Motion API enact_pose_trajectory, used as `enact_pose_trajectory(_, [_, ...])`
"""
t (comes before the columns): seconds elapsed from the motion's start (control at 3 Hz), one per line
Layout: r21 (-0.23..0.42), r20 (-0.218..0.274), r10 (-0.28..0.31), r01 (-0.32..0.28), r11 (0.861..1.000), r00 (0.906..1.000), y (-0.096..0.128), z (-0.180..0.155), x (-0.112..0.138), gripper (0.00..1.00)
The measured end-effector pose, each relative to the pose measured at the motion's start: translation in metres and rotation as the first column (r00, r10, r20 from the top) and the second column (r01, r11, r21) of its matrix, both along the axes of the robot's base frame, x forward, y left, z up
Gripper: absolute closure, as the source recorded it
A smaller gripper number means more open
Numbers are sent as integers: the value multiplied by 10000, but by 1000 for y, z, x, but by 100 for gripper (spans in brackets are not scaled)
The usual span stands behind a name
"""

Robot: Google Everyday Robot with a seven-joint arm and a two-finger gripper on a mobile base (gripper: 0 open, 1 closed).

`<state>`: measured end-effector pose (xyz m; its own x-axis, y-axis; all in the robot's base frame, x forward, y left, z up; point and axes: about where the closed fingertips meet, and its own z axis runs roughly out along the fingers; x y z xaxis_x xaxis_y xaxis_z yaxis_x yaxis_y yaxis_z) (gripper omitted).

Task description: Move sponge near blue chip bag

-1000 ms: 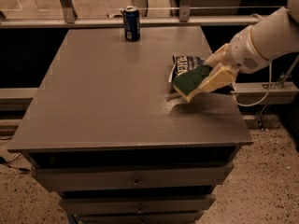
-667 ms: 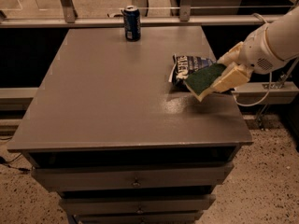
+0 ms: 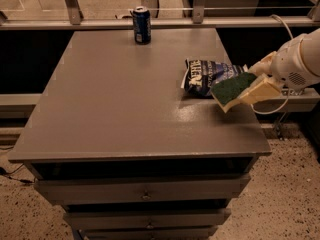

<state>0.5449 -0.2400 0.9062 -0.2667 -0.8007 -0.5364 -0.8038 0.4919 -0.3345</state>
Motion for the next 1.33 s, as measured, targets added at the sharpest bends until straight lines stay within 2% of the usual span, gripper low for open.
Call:
enact_pose_trajectory(0.33, [261,50,-276,275,9993,9996,-2,-11,-4,56])
enact_pose_trajectory(1.0, [352,108,-569,564,9978,9983,-5,-14,-10,10])
enact_pose_trajectory(1.33, [450,64,-606,603,9972,9981,-4,-18,-11,0])
